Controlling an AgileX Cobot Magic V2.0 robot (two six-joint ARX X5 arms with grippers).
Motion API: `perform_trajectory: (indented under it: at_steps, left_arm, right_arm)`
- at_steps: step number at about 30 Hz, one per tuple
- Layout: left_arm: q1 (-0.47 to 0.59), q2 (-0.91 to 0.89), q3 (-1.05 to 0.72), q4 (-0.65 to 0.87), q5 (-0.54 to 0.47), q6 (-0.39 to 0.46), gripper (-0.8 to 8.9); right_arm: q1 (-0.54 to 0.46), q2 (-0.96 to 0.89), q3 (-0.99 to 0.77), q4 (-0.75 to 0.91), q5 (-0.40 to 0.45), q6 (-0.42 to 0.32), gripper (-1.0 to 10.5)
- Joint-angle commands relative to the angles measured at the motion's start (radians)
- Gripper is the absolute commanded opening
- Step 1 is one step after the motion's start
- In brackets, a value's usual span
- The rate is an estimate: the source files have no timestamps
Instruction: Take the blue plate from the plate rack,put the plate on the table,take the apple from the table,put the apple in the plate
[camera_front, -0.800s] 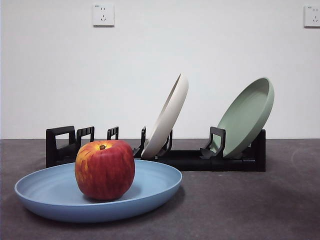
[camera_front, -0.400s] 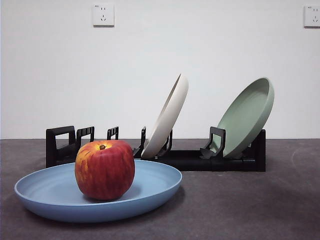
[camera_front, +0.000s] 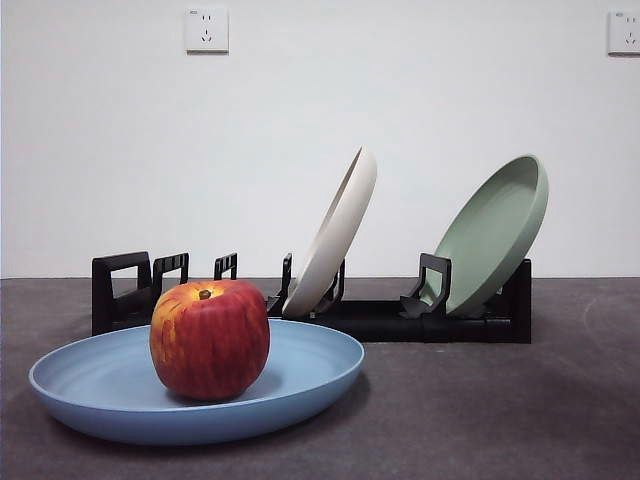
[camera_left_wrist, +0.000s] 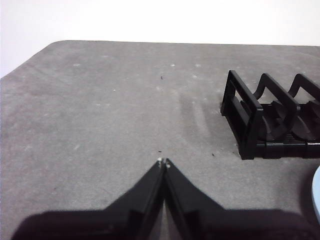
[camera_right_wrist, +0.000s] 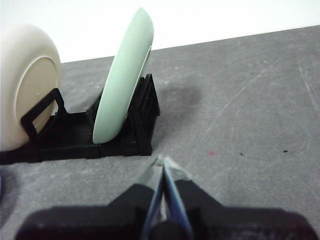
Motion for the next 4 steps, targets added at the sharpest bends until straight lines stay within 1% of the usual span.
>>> perform_trajectory:
  at_steps: [1, 4]
  left_arm:
    - [0.003, -0.003, -0.016, 0.007, -0.001, 0.001, -0.01]
    - [0.003, -0.003, -0.016, 0.007, -0.001, 0.001, -0.01]
  right_arm:
    - [-0.002, -0.003, -0.009, -0.010, -0.001, 0.011, 0.0]
    - [-0.002, -0.003, -0.009, -0.010, -0.001, 0.011, 0.0]
